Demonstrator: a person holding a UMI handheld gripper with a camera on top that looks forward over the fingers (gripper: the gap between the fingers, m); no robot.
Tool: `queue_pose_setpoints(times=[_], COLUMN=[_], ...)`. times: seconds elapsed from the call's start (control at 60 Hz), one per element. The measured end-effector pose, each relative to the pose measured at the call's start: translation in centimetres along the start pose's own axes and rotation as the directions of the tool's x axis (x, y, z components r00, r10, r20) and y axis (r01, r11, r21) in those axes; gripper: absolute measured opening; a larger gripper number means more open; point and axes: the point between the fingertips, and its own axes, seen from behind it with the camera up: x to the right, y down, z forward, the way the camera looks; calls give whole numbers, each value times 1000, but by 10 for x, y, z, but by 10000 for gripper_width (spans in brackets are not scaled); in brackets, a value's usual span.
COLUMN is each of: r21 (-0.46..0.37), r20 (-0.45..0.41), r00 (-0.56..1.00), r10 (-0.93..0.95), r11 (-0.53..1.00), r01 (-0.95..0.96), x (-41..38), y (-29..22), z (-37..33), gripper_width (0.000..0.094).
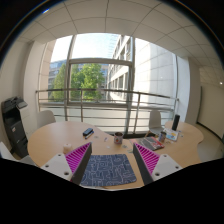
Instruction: Arrange mouse
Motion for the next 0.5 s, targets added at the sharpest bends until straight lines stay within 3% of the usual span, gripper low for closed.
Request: queue_pose_setpoints(times=[0.25, 0.5], r21=[-140, -334], r20=[-73, -78], r00=[997, 997], r10=[5, 28], r11=[990, 941], r01=[-15, -52], x=[-7, -91], y=[63, 159], z=[7, 21], gripper_width=[848, 845])
